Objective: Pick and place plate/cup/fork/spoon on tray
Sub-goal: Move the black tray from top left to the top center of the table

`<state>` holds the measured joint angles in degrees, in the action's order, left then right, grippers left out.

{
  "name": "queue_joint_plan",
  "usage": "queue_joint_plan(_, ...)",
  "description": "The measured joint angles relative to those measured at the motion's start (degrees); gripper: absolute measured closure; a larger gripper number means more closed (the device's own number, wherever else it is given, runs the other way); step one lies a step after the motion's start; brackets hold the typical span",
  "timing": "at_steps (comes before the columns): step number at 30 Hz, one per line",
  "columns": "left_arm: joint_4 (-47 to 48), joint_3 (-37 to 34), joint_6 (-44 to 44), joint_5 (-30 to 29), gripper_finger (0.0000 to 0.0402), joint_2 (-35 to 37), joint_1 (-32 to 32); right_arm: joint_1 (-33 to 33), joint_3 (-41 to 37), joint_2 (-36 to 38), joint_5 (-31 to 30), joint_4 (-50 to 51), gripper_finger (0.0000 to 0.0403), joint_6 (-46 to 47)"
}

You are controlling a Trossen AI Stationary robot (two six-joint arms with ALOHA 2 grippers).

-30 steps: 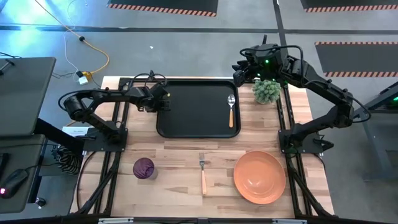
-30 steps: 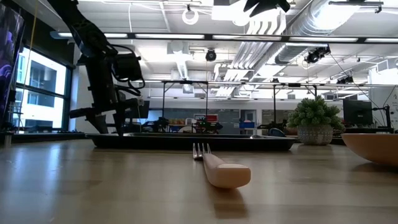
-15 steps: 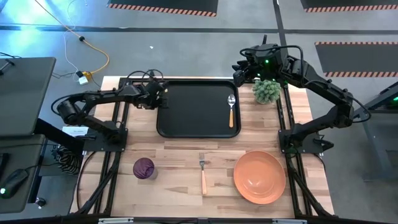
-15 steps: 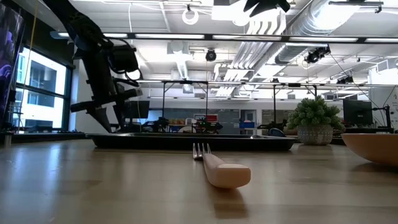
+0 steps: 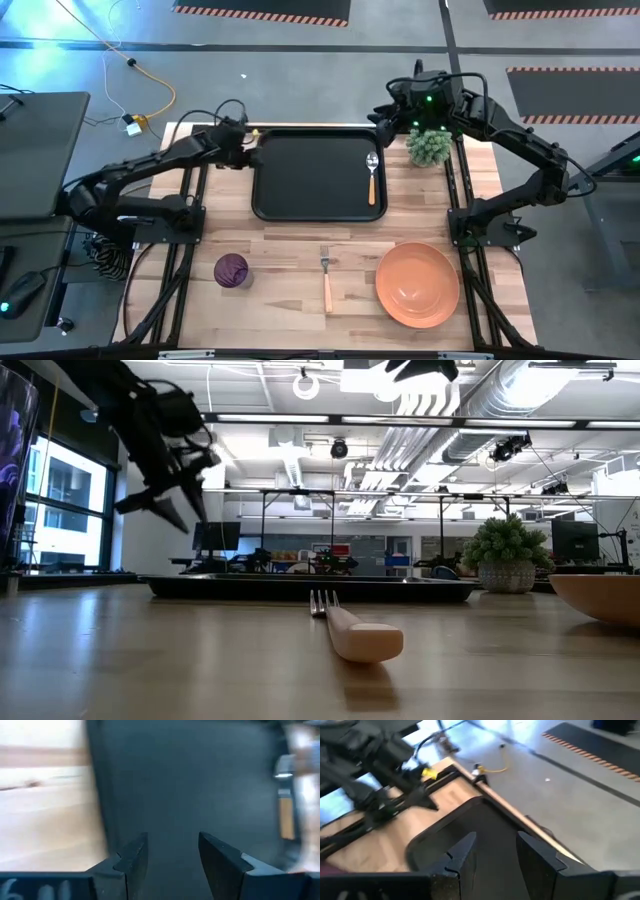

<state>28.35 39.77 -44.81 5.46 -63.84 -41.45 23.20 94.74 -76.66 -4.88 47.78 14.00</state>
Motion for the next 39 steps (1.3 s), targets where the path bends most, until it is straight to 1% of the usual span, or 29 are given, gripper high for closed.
queue_joint_plan(2, -1.5, 0.0, 0.0, 2.1, 0.0238, 2.7, 0.1, 0.0, 0.0, 0.0, 1.7, 0.1, 0.0273, -0.2)
queue_joint_plan(4, -3.5, 0.0, 0.0, 3.3, 0.0238, 5.5, 0.5, 0.0, 0.0, 0.0, 2.4, 0.2, 0.0273, 2.9)
queue_joint_plan(7, -6.8, 0.0, 0.0, 3.5, 0.0238, 9.4, 1.4, -0.6, 0.0, 0.0, 4.1, 1.3, 0.0273, 8.8)
queue_joint_plan(11, -12.6, 0.0, 1.8, 4.1, 0.0238, 13.3, 2.6, -3.0, 0.0, 0.0, 7.7, 1.2, 0.0273, 13.7)
queue_joint_plan(13, -15.9, 0.0, 2.6, 6.2, 0.0238, 14.7, 2.8, -5.2, 0.0, 0.0, 8.4, 0.3, 0.0273, 16.2)
queue_joint_plan(15, -19.0, 0.0, 3.6, 9.9, 0.0238, 15.8, 2.9, -7.6, 0.0, 0.0, 8.2, -1.5, 0.0273, 19.0)
queue_joint_plan(18, -21.7, 0.0, 5.6, 16.1, 0.0238, 17.0, 2.9, -11.6, 0.0, 0.0, 6.0, -4.8, 0.0273, 22.1)
queue_joint_plan(24, -21.8, 0.0, 6.0, 23.4, 0.0238, 17.8, 2.9, -20.3, 0.0, -0.9, -3.0, -9.2, 0.0273, 29.5)
queue_joint_plan(27, -21.8, 0.0, 6.0, 27.3, 0.0238, 17.8, 2.9, -24.3, 0.0, -2.1, -5.7, -9.9, 0.0273, 33.4)
queue_joint_plan(29, -21.8, 0.0, 6.0, 29.3, 0.0238, 17.8, 2.9, -26.8, 0.0, -3.3, -6.9, -11.7, 0.0273, 35.3)
queue_joint_plan(33, -21.9, 0.0, 4.2, 30.7, 0.0238, 17.8, 2.9, -30.5, 0.0, -6.1, -8.8, -17.5, 0.0273, 36.6)
queue_joint_plan(37, -22.2, 0.0, 0.0, 34.8, 0.0238, 17.8, 2.9, -33.0, 0.0, -8.5, -9.3, -25.5, 0.0273, 36.5)
queue_joint_plan(39, -22.2, 0.0, -1.5, 38.3, 0.0238, 17.8, 2.9, -34.2, 0.0, -9.3, -9.4, -28.9, 0.0273, 36.4)
